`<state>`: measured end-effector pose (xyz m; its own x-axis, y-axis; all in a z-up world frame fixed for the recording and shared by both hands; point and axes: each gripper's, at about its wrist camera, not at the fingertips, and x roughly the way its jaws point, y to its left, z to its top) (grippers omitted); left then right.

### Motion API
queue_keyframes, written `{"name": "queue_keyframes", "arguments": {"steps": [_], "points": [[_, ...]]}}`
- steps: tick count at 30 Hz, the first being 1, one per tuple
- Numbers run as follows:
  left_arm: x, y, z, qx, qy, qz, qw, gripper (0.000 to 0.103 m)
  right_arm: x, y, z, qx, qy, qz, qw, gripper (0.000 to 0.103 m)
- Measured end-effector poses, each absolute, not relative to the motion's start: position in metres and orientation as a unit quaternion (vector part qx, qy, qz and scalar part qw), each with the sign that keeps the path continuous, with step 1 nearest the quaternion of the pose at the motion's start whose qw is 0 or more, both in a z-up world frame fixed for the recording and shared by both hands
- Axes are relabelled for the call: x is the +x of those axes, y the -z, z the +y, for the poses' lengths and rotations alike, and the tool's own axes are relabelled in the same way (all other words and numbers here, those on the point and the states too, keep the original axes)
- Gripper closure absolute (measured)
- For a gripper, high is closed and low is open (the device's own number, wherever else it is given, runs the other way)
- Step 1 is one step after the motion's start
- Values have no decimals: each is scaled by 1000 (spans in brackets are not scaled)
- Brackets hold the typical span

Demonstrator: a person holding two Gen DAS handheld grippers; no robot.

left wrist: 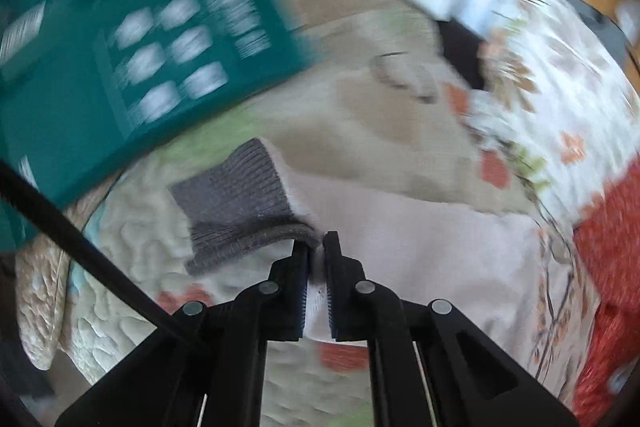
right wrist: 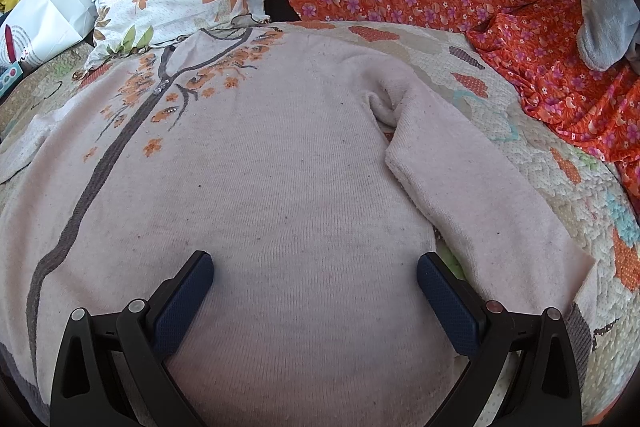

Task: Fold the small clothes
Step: 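Grasp the grey cuff of a sleeve with the left tool, then fold the gripped sleeve across the cardigan body with the left tool, release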

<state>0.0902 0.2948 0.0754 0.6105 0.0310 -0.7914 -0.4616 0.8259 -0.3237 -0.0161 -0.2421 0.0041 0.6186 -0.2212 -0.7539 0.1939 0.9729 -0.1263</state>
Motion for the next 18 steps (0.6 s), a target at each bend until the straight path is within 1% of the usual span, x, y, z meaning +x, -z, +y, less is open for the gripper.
{"name": "queue_keyframes", "arguments": {"steps": [4, 5, 8, 9, 10, 12, 15, 18], "points": [[106, -123, 214, -220, -55, 403, 887, 96, -14, -6, -244, -7, 112, 409, 906, 0], [111, -132, 192, -216, -30, 401, 890, 96, -14, -5, -244, 0, 109, 393, 913, 0], [127, -158, 109, -201, 59, 401, 892, 96, -12, -8, -248, 16, 106, 400, 910, 1], [132, -164, 77, -195, 91, 405, 889, 96, -13, -11, -251, 33, 104, 400, 910, 4], [137, -168, 42, -187, 121, 410, 885, 96, -15, -14, -254, 49, 98, 398, 911, 9], [144, -170, -20, -171, 172, 420, 874, 96, -23, -29, -269, 102, 80, 381, 915, 12], [148, -159, -114, -141, 237, 443, 853, 96, -38, -50, -304, 160, 111, 337, 921, 11], [147, -141, -170, -129, 273, 476, 826, 94, -42, -54, -346, 209, 154, 330, 908, 11]]}}
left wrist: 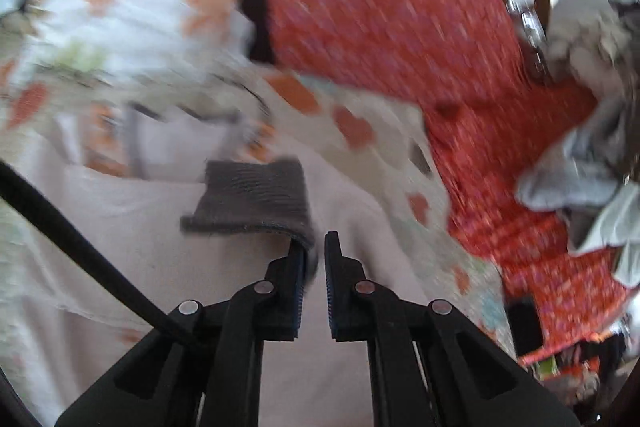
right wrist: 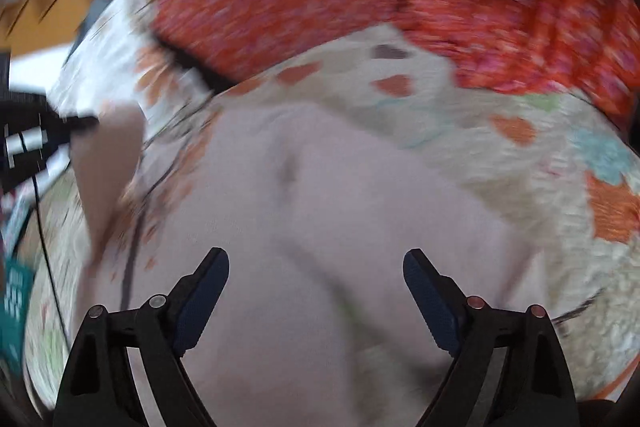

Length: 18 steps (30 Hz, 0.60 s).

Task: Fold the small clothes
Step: 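Fold the gripped sleeve across the cardigan body with the left tool, release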

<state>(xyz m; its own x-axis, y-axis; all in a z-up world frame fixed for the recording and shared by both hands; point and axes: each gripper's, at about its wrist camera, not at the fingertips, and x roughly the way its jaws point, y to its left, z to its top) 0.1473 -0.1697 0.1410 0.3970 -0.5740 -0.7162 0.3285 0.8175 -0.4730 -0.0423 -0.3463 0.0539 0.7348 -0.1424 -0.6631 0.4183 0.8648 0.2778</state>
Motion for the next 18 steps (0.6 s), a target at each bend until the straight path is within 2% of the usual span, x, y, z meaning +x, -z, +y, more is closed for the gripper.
{"name": "queue_keyframes", "arguments": {"steps": [2, 3, 4, 6, 10, 14, 18], "points": [[144, -129, -187, -133, 280, 498, 810, 91, -42, -49, -365, 237, 169, 339, 895, 11], [140, -126, -189, -135, 282, 502, 806, 84, -42, -46, -375, 252, 172, 343, 889, 11], [138, -124, -188, -132, 283, 504, 805, 71, -42, -43, -379, 259, 171, 344, 886, 11], [129, -127, -178, -122, 278, 500, 811, 57, -40, -41, -379, 264, 162, 348, 885, 11], [109, -129, -123, -96, 225, 477, 844, 39, -33, -43, -358, 233, 134, 352, 896, 11], [79, -115, -66, -78, 141, 461, 873, 38, -36, -40, -332, 200, 110, 355, 906, 11], [48, -89, -28, -25, 51, 413, 909, 38, -32, -49, -316, 183, 75, 345, 917, 23]]}}
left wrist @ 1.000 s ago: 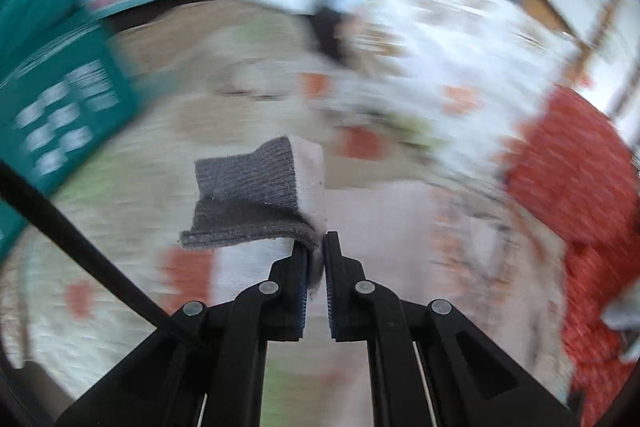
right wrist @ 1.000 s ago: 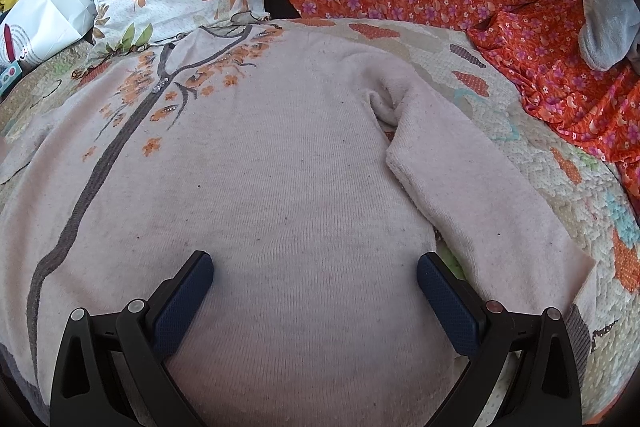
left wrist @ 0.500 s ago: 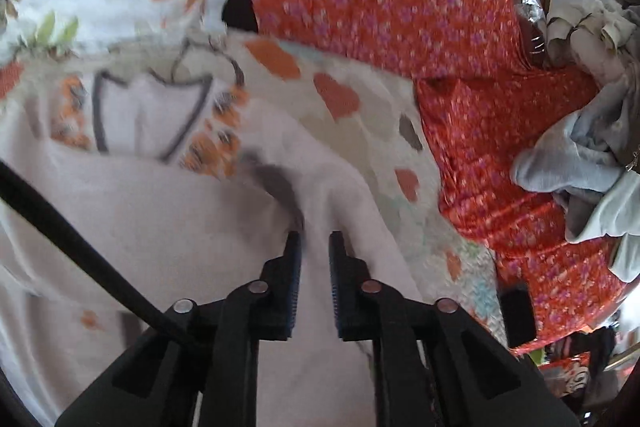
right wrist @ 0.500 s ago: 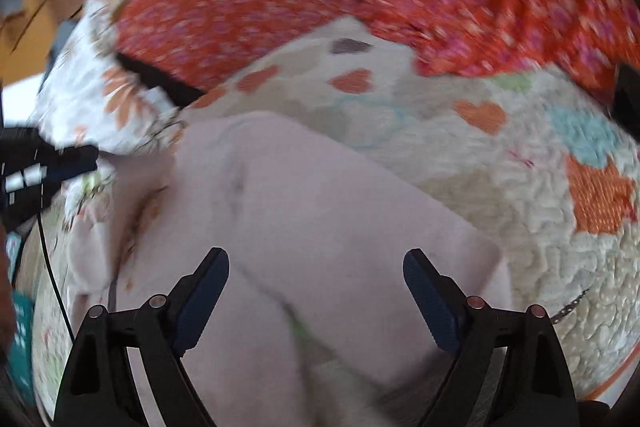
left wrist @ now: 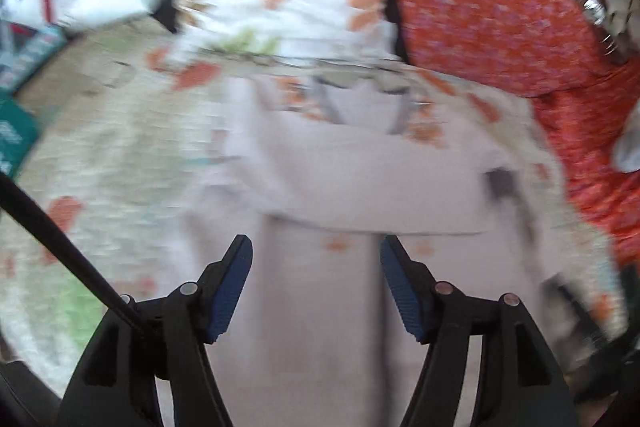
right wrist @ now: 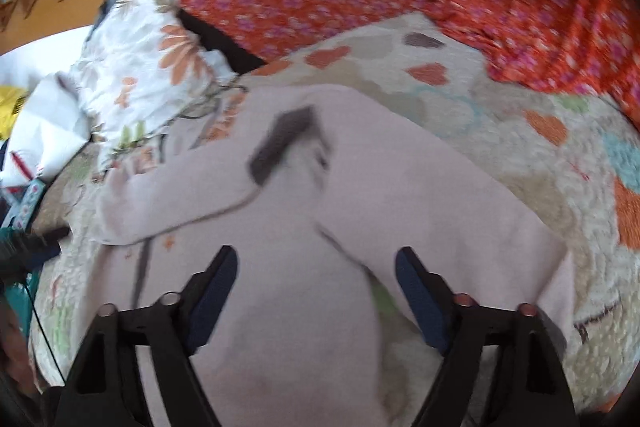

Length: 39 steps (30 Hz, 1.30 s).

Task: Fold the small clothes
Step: 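Fold the gripped sleeve across the cardigan body with the left tool, release, then grasp the grey cuff of the other sleeve with the right tool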

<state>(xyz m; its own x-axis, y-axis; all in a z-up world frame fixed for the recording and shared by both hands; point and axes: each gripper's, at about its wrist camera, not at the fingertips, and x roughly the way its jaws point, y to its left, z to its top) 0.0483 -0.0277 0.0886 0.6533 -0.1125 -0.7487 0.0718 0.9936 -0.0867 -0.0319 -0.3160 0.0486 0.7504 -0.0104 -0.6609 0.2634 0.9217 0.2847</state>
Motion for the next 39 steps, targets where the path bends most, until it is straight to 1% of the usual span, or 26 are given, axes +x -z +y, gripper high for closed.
{"name": "queue_keyframes", "arguments": {"steps": [3, 6, 7, 9, 12, 16, 17, 19, 21, 25, 30, 32, 34, 39], "points": [[40, -62, -11, -8, 16, 408, 913, 38, -13, -64, -312, 158, 78, 339, 924, 28], [33, -35, 0, -29, 22, 418, 908, 38, 21, -66, -316, 155, 76, 364, 915, 44], [32, -30, 2, -35, 24, 423, 905, 38, 31, -64, -317, 160, 74, 373, 911, 46], [33, -20, 3, -45, 32, 435, 899, 37, 57, -54, -318, 183, 63, 398, 897, 46], [31, -21, -1, -39, 42, 426, 903, 34, 87, -37, -314, 186, 65, 427, 883, 47], [32, -20, 0, -58, 50, 427, 901, 32, 121, -20, -311, 173, 98, 446, 873, 58], [33, -19, 1, -60, 50, 428, 900, 32, 126, -22, -312, 173, 99, 445, 873, 64], [34, -20, 2, -66, 50, 430, 899, 32, 140, -29, -312, 174, 99, 451, 870, 95], [34, -20, 3, -70, 49, 430, 899, 32, 142, -41, -311, 170, 98, 445, 874, 102], [35, -19, 1, -68, 45, 433, 898, 32, 127, -76, -303, 123, 120, 416, 893, 102], [35, -20, 0, -66, 43, 435, 897, 32, 103, -88, -308, 4, 173, 413, 894, 101], [34, -20, 0, -72, 43, 436, 896, 32, 92, -88, -323, 19, 160, 420, 893, 101], [34, -19, 0, -76, 42, 435, 896, 31, 85, -82, -337, 61, 124, 439, 888, 100], [34, -18, 0, -64, 39, 433, 898, 30, 91, -62, -339, 135, 66, 453, 879, 100]]}}
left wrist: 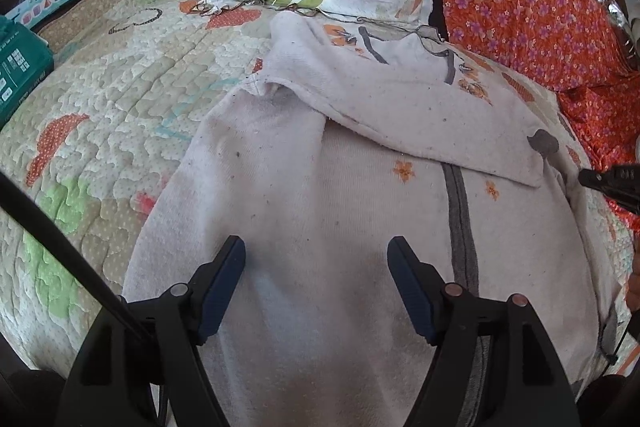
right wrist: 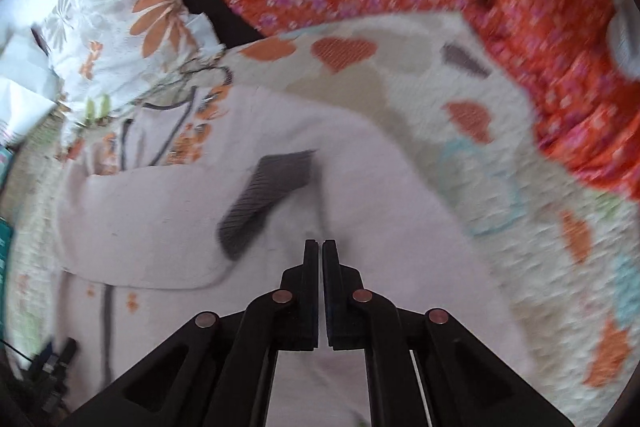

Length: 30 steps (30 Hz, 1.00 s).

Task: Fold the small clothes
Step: 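Grasp the grey cuff of the other sleeve with the right tool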

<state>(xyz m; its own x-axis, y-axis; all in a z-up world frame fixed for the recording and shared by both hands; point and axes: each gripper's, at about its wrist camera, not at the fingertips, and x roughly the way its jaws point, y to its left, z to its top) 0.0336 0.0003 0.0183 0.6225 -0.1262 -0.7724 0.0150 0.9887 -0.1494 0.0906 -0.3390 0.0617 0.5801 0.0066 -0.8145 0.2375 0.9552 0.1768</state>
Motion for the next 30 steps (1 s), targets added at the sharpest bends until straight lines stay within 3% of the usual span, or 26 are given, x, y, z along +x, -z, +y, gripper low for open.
{"name": "queue_keyframes", "arguments": {"steps": [7, 18, 20, 24, 30], "points": [[34, -16, -3, -50, 38, 432, 900, 26, 134, -36, -321, 195, 42, 473, 858, 100], [39, -15, -4, -63, 45, 440, 895, 19, 170, -27, -321, 199, 71, 494, 843, 97], [39, -15, -2, -68, 47, 441, 894, 19, 168, -29, -325, 217, 72, 491, 841, 95], [40, -16, -2, -75, 46, 442, 893, 19, 160, -28, -328, 236, 66, 488, 838, 74], [40, -15, -3, -68, 45, 442, 893, 19, 165, -29, -315, 211, 63, 485, 846, 74]]}}
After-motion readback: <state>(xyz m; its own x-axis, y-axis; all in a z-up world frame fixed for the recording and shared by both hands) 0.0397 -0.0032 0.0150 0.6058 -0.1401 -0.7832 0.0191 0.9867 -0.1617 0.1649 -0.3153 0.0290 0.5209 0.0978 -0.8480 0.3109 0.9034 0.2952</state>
